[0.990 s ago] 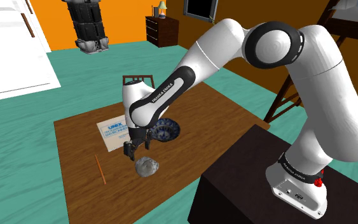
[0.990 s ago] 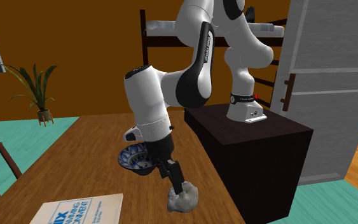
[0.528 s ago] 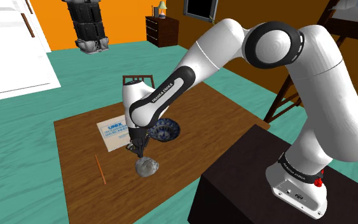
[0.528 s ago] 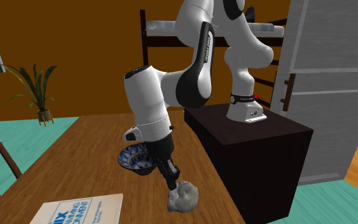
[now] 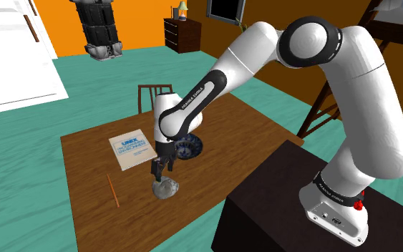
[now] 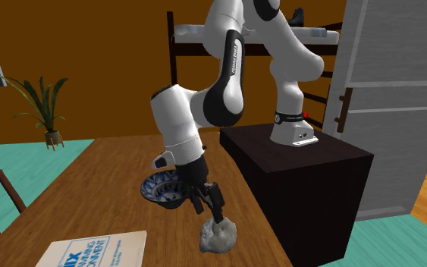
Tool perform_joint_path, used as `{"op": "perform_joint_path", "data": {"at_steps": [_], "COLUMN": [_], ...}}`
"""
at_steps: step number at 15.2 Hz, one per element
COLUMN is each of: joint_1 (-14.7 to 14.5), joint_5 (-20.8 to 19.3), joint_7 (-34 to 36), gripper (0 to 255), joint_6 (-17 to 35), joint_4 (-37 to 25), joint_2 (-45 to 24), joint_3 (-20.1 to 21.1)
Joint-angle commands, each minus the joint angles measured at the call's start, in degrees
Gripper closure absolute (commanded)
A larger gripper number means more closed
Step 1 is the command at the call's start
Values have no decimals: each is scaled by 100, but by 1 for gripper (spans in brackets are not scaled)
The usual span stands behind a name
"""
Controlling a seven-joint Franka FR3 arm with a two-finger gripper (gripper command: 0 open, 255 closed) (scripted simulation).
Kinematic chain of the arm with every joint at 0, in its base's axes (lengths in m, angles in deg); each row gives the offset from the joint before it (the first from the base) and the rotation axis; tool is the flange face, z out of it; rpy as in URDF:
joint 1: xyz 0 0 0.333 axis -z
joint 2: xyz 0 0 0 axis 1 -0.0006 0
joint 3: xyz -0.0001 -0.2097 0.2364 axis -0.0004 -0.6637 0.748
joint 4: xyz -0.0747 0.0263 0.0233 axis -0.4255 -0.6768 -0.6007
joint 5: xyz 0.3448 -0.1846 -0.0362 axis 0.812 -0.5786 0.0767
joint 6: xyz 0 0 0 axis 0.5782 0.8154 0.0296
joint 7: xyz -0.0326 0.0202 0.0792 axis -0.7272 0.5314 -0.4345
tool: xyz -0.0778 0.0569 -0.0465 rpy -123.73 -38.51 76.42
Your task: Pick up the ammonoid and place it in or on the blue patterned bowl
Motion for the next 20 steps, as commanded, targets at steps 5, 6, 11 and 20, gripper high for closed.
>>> {"op": "perform_joint_path", "data": {"at_steps": [5,6,11,20], "joint_1": [1161,1125,991,990], "joint_5": [184,172,132,131], "joint_7": [-2152,-2144,-2118,-2119], "gripper": [0,0,0,255], "joint_6": [321,373,554,561], "joint_4": [409,398,346,349], "joint_2": [-391,-449,-657,-661], "joint_3": [789,772,708,707]}}
